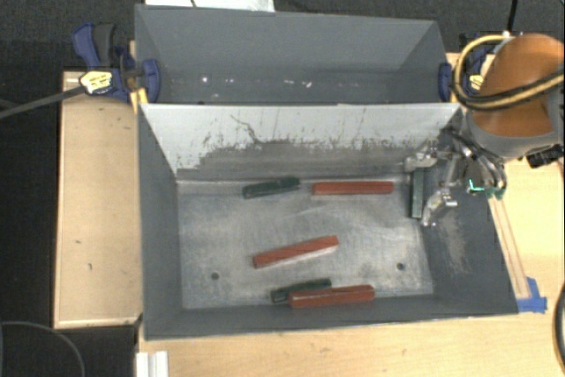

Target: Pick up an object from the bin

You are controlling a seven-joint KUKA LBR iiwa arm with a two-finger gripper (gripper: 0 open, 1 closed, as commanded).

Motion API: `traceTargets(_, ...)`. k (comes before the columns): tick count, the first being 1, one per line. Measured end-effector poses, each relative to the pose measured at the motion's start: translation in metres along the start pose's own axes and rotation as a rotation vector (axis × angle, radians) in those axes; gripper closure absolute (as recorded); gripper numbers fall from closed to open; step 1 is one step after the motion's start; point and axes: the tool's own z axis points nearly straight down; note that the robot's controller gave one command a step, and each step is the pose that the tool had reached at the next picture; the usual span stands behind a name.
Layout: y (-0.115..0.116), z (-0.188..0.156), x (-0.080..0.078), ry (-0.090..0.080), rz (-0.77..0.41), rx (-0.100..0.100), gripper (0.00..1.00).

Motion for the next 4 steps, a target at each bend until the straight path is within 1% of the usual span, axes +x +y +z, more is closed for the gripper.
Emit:
traceTargets(1, 0.0, -0.005, -0.002, -0.008, -0.003, 0.002, 0.0)
traceTargets(2, 0.055, 0.012, -0.002, -0.007, 0.107, 0.001, 0.0)
traceTargets(3, 0.091, 0.022, -0.002, -0.005, 0.161, -0.002, 0.0)
traceTargets(4, 0.146, 0.04, 0.005, -0.006, 0.071, 0.001, 1.0)
